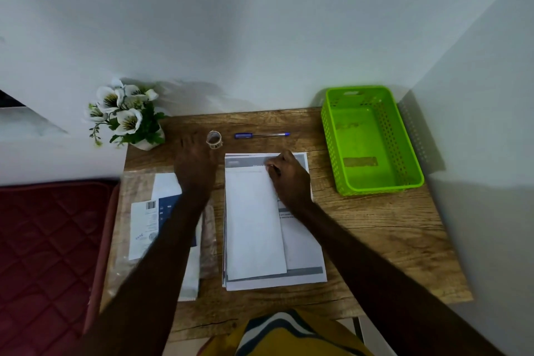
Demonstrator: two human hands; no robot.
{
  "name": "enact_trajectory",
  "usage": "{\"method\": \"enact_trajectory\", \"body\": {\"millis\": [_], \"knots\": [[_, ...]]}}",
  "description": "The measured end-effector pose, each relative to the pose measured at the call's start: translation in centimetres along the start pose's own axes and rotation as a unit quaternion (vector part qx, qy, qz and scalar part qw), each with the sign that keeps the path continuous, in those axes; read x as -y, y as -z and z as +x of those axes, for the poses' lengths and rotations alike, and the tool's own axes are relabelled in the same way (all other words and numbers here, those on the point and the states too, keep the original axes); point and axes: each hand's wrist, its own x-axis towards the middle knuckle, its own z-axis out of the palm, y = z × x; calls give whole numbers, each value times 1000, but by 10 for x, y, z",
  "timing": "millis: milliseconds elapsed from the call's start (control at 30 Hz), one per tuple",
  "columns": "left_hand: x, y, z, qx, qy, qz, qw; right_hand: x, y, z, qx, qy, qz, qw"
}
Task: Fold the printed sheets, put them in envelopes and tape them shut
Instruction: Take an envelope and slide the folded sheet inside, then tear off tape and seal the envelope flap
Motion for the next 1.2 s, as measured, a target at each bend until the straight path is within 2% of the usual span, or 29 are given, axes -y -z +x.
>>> {"method": "enact_trajectory", "body": {"millis": [167,267,600,833,1067,1200], "knots": [[1,-6,15,97,14,7,995,1,0,-1,-3,0,-1,1000],[5,-11,23,117,-7,4,993,2,1,-2,-8,3,2,1000],[7,-17,27,84,1,-27,996,2,1,-2,-3,4,-4,1000],[7,-18,16,-3,-67,-44,997,1,3,-2,2,6,-4,1000],[11,-25,15,22,-54,-27,998,2,4,-3,-4,16,-8,1000],[12,-29,15,47,-5,-37,998,2,4,-3,-1,13,-5,1000]]}}
